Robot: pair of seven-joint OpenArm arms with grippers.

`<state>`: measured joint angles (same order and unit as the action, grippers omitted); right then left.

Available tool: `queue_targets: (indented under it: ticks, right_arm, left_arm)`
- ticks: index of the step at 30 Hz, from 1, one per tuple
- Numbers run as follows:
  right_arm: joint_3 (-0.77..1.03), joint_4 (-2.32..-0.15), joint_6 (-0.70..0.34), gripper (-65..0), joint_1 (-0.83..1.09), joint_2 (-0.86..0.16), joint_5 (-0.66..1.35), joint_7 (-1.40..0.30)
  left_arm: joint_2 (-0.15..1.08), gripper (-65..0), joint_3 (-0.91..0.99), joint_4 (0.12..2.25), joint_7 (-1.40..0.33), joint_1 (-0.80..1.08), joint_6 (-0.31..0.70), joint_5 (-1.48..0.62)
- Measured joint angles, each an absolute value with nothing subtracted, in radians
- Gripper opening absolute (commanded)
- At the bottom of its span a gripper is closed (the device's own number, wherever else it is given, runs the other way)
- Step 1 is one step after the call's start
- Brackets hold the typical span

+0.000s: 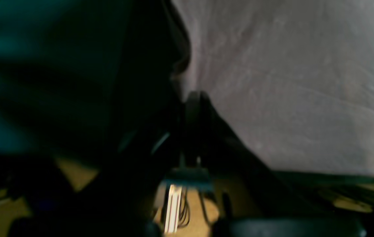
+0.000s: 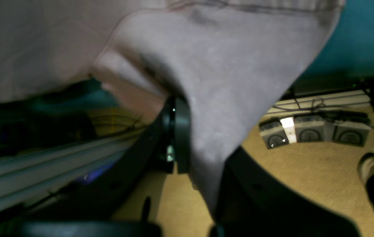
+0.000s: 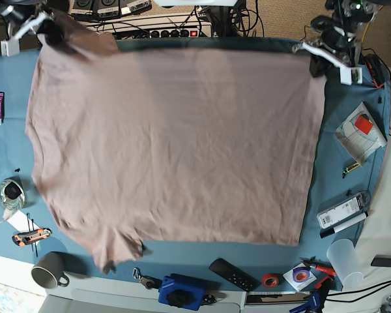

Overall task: Fold the T-shirt properly
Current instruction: 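Lift the shoulder edge with both grippers and pull it taut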

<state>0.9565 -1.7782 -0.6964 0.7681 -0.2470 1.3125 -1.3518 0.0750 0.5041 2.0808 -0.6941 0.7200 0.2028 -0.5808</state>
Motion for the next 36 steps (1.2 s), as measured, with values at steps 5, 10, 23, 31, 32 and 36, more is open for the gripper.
queue_targets:
  ticks: [5, 10, 23, 31, 32, 36]
  right_arm:
    - [1.056, -1.812, -0.697, -65.0, 0.844, -0.247, 1.439, -1.414]
    - [1.119, -1.815, -0.698, -65.0, 0.856, -0.247, 1.471, -1.414]
    - [1.106, -1.815, -0.7, -65.0, 0.716, -0.247, 1.345, -1.416]
    - [0.998, -1.814, -0.7, -65.0, 0.667, -0.246, 1.183, -1.311]
    - [0.982, -1.814, -0.7, -65.0, 0.655, -0.246, 1.155, -1.303]
    - [0.927, -1.813, -0.7, -65.0, 0.615, -0.246, 1.089, -1.299]
  left_arm:
    - [0.075, -65.0, 0.562, 2.115, -0.711, 0.812, 0.207, -0.653]
    - [0.075, -65.0, 0.611, 2.163, -0.729, 0.876, 0.211, -0.681]
    - [0.075, -65.0, 0.623, 2.206, -0.736, 0.813, 0.211, -0.704]
    - [0.075, -65.0, 0.622, 2.188, -0.653, 0.801, 0.211, -0.698]
    - [0.076, -65.0, 0.617, 2.175, -0.653, 0.796, 0.21, -0.694]
    - [0.08, -65.0, 0.545, 2.11, -0.651, 0.739, 0.201, -0.635]
